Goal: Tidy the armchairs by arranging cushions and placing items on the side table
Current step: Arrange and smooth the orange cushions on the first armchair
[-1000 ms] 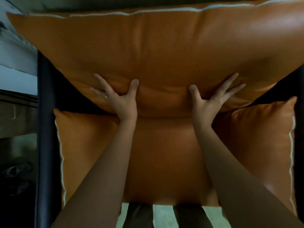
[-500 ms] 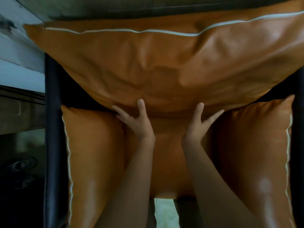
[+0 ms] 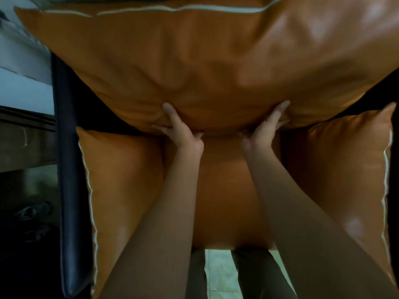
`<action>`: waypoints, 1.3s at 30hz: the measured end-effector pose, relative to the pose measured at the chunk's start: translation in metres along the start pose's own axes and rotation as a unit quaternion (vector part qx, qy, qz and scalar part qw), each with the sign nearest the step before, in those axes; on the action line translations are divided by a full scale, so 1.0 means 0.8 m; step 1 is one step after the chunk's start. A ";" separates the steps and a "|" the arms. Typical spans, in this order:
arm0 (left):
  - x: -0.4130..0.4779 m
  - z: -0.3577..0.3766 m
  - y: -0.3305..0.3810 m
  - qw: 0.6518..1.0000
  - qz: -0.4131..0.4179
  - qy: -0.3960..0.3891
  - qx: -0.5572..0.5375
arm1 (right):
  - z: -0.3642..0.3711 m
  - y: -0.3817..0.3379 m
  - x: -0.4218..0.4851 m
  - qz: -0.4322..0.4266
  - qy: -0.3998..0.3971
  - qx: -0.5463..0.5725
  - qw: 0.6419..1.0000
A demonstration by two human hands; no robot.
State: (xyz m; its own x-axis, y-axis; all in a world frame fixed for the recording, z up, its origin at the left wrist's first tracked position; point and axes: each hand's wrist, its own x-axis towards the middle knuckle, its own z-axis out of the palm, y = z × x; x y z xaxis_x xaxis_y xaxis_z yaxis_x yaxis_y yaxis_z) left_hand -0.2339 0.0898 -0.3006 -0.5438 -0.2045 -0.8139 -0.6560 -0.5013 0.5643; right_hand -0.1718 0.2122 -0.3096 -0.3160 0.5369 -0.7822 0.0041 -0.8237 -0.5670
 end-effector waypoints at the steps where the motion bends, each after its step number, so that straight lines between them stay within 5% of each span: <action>1: -0.004 -0.010 -0.002 0.999 0.010 0.002 0.032 | -0.008 0.001 -0.004 -0.001 0.009 -0.015 1.000; 4: -0.015 -0.041 -0.016 0.977 0.112 0.031 0.181 | -0.030 0.013 -0.027 -0.055 0.050 -0.143 0.987; 8: -0.026 -0.059 -0.034 0.900 0.251 0.015 0.355 | -0.050 0.025 -0.050 -0.212 0.042 -0.334 0.917; 18: 0.019 -0.006 -0.012 0.905 0.265 -0.028 0.331 | 0.012 0.015 0.023 -0.228 -0.011 -0.347 0.910; 23: 0.009 -0.054 -0.028 0.874 0.293 -0.034 0.386 | -0.054 0.025 -0.004 -0.240 -0.011 -0.387 0.890; 28: -0.031 -0.115 -0.054 0.820 0.256 -0.041 0.510 | -0.109 0.057 -0.056 -0.206 -0.008 -0.506 0.838; 33: -0.039 -0.129 -0.066 0.815 0.259 -0.040 0.517 | -0.096 0.048 -0.051 -0.202 -0.004 -0.472 0.858; 39: -0.010 -0.132 -0.065 0.811 0.091 -0.083 0.572 | -0.084 0.038 -0.035 -0.124 -0.048 -0.466 0.875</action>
State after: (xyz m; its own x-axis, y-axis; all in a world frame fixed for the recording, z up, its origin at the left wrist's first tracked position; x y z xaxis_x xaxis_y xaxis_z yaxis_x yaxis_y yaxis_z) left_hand -0.1400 0.0285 -0.3380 -0.6870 -0.0238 -0.7263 -0.5611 0.6525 0.5093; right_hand -0.0994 0.1848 -0.3223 -0.4946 0.6233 -0.6057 0.6815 -0.1545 -0.7154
